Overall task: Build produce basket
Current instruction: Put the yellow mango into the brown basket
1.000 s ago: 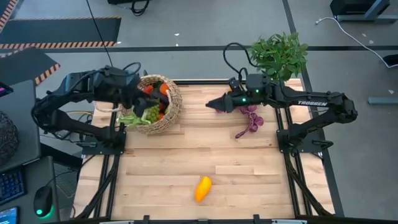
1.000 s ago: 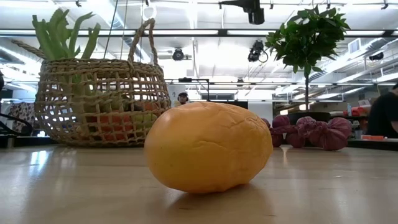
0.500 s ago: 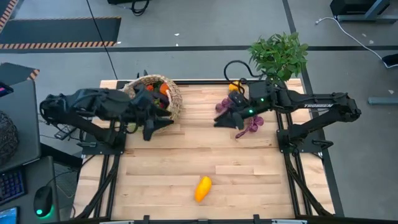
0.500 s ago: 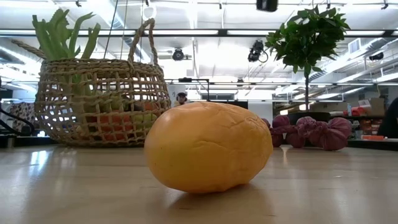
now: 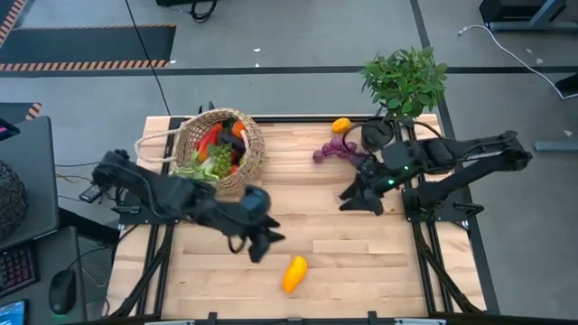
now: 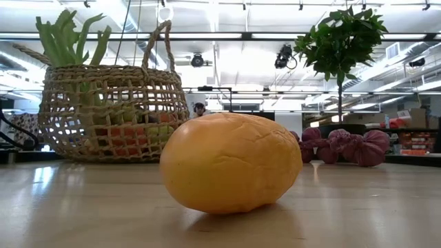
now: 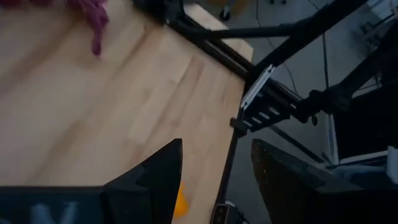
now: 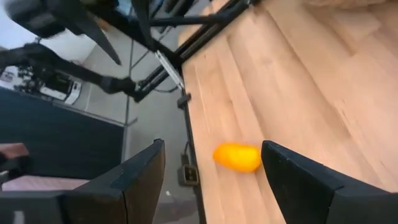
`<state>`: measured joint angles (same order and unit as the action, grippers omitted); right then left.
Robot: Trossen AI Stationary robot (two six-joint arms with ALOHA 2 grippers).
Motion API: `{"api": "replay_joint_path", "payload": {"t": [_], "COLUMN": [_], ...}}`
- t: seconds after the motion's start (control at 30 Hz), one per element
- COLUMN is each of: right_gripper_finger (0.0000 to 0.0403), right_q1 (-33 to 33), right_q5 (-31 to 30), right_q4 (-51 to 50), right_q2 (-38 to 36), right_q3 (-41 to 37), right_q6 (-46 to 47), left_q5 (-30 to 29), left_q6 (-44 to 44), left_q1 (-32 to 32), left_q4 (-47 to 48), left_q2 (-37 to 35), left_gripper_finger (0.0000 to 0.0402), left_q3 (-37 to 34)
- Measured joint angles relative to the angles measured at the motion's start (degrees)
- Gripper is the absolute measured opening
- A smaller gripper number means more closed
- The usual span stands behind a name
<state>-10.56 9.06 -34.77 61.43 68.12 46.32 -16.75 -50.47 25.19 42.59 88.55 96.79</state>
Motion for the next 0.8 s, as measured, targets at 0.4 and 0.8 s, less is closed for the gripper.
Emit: {"api": "replay_joint_path", "payload": {"t": [0.4,0.8], "right_gripper_finger": [0.027,0.027], "right_q1": [-5.8,-8.8], "right_q5": [-3.5,-3.5], "right_q4": [-6.1,-10.6], "right_q2": [-2.6,-2.6], "right_q3": [0.0,0.0], "right_q6": [0.6,0.4], "left_q5": [9.5,12.2], "left_q6": [-10.2,-20.1], "left_q1": [1.2,0.1], "left_q4": [0.3,0.0], "left_q2": [15.8,24.3], "left_gripper_finger": [0.021,0.0287], "left_q3": [0.0,0.0]}}
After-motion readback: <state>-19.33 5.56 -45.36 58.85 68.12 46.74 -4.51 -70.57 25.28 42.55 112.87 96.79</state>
